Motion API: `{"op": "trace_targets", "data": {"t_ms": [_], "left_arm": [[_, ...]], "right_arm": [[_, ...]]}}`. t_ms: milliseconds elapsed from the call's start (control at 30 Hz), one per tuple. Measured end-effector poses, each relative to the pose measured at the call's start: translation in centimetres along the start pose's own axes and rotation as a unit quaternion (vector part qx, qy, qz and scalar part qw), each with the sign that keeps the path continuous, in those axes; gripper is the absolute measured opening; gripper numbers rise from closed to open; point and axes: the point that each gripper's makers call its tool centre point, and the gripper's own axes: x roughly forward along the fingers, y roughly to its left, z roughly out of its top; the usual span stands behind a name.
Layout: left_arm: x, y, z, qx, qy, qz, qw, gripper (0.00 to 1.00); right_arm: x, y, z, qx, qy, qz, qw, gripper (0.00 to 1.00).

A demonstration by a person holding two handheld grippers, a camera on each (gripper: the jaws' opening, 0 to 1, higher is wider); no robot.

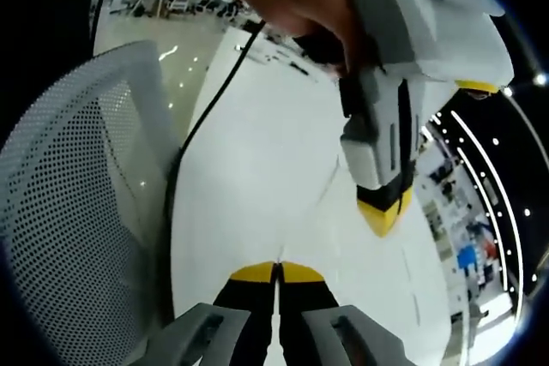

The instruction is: Open the resealable bag by pulling the two sides of the seal apart until the entire bag opening is separated and visibly accessible.

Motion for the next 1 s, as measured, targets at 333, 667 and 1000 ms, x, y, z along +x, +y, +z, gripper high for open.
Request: {"op": "trace_targets", "data": {"t_ms": [333, 667, 1000], "left_arm": [[-0.8, 1.4, 2.9, 0.04, -0.031, 0.052, 0.9973, 0.0], [0.2, -0.3, 1.5, 0.045, -0.017, 0.038, 0.9981, 0.0], [1.3, -4.6, -1.9, 0.021, 0.012, -0.009, 0.9997, 0.0]], "right_arm": [[-0.6, -2.4, 0.0, 0.015, -0.003, -0.031, 0.9994, 0.0], [-1.0, -3.7, -0.8, 0.068, -0.007, -0.048, 0.9965, 0.0], [-0.4, 0.4, -1.9, 0.138, 0.003, 0.004, 0.9904, 0.0]]}}
